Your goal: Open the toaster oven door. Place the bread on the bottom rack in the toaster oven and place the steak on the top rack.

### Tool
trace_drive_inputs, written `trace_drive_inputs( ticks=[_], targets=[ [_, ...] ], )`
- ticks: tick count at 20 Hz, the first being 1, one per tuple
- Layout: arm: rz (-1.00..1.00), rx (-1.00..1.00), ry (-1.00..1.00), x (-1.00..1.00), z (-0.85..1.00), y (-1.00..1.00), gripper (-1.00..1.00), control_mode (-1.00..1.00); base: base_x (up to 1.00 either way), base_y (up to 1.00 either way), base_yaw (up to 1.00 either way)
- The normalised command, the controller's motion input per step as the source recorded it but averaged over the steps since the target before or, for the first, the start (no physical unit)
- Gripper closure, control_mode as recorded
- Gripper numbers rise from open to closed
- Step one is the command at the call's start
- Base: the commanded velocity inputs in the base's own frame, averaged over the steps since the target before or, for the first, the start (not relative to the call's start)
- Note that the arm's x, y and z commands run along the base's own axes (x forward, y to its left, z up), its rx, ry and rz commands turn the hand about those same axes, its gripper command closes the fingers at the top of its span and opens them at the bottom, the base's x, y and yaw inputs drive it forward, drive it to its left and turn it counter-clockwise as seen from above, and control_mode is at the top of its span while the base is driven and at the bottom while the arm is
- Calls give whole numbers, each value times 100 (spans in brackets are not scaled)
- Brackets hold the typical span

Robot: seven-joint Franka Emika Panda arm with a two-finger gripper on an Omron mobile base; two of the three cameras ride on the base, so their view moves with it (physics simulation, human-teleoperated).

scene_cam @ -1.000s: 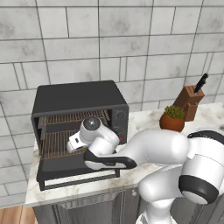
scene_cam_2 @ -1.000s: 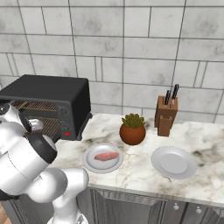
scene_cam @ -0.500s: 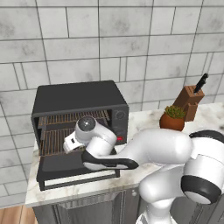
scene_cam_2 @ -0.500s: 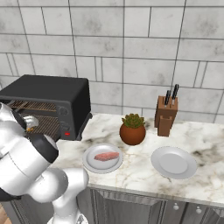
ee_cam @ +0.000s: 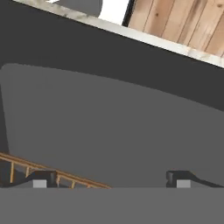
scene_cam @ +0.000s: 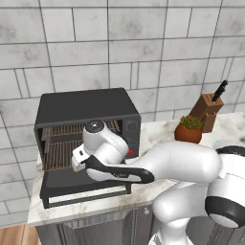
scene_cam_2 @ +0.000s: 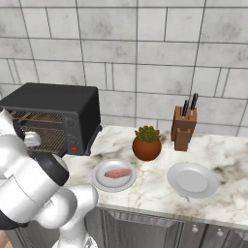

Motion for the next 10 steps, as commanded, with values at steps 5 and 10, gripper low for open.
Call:
trace_drive_inputs(
  ticks=[5, 10],
  targets=[
    [-31, 0, 9, 8, -58, 0, -100, -100, 0, 0, 0],
    [-34, 0, 0, 46, -35, 2, -100, -100, 0, 0, 0]
  ],
)
